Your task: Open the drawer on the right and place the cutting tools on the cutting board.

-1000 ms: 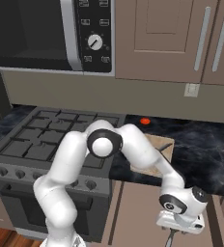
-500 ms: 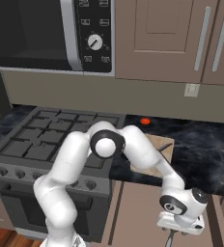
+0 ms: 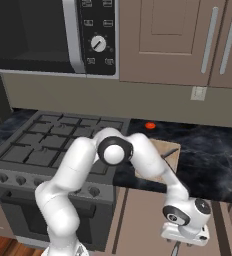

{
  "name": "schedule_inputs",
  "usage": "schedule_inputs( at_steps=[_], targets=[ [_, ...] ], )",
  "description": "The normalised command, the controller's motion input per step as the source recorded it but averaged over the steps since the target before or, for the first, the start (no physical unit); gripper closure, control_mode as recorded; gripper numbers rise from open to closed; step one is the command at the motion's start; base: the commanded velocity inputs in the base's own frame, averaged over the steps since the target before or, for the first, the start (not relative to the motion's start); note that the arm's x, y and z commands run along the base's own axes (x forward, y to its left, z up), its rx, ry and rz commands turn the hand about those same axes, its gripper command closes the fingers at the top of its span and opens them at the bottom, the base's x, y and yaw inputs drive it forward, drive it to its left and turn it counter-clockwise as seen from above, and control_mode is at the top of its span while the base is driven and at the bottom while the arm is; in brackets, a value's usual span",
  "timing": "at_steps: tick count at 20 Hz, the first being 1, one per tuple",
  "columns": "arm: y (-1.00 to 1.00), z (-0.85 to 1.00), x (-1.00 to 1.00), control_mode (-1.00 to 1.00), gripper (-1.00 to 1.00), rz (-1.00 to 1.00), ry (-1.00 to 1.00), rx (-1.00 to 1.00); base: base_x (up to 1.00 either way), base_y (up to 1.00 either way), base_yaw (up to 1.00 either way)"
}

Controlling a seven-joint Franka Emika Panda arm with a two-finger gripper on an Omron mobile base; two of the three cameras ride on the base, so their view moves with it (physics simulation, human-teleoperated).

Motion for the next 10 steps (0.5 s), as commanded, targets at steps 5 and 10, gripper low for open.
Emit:
schedule_inputs(
  at_steps=[5, 10],
  targets=[
    [0.08, -0.27, 0.00, -1.00, -1.00, 0.00, 0.00, -0.05, 0.00, 0.00, 0.00],
    [0.02, -0.04, 0.00, -1.00, 1.00, 0.00, 0.00, 0.00, 0.00, 0.00, 0.00]
  ],
)
